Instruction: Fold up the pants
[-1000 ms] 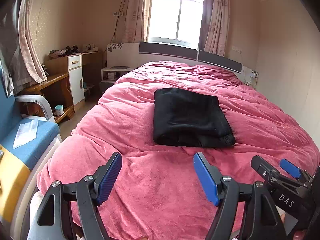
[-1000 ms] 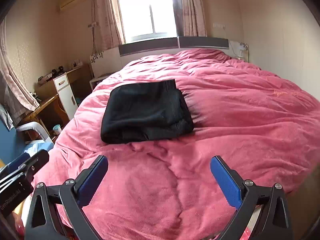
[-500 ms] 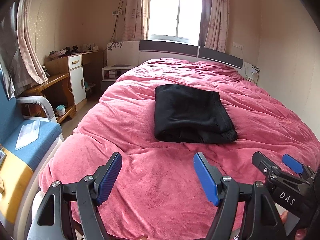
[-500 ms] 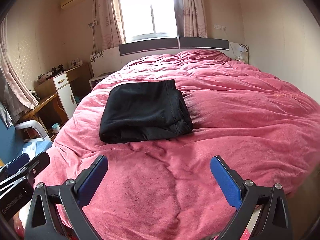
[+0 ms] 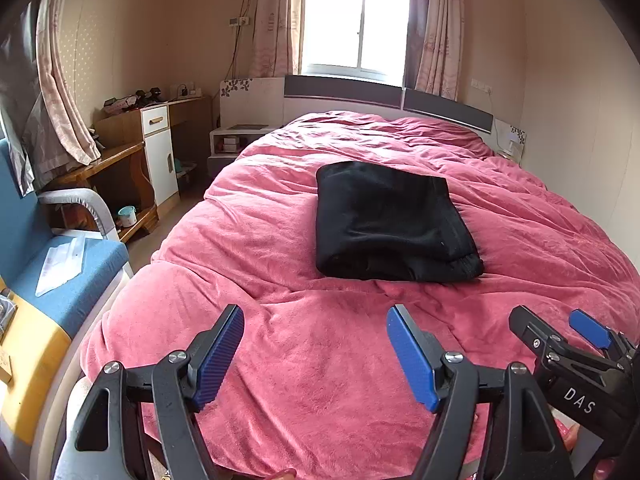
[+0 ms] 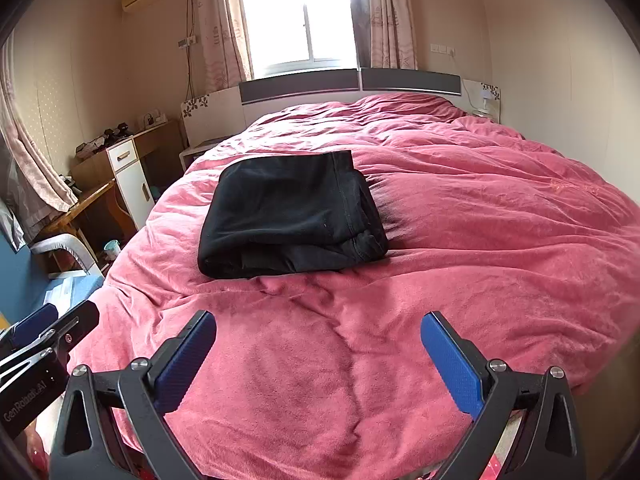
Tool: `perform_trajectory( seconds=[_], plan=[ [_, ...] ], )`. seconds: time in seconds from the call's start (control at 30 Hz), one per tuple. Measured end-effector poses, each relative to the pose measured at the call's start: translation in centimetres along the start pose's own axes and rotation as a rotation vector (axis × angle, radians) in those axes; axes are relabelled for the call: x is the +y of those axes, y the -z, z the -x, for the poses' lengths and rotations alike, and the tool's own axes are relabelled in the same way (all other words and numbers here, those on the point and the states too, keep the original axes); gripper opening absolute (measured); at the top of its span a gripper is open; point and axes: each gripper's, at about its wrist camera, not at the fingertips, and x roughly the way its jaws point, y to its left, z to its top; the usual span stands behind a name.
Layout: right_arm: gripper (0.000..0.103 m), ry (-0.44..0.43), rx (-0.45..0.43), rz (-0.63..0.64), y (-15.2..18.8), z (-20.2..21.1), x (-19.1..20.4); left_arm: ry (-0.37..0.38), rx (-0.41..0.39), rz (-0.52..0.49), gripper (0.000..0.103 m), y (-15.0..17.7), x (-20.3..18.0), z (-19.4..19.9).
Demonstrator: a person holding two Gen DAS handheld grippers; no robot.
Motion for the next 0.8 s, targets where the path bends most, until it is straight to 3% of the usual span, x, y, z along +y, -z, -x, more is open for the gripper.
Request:
perform_trajectory(
  seconds=[0.17, 0.8],
  plan=[
    [0.103, -0.001, 0.002, 0.008, 0.08, -0.01, 0.2, -0.028, -0.007, -0.003, 0.075, 0.14, -0.16, 0.06],
    [0.103, -0.007, 0.035, -0.003, 0.44, -0.58, 0.19, -0.02, -0.004, -0.002, 0.075, 0.58, -0.09, 0.01]
  ],
)
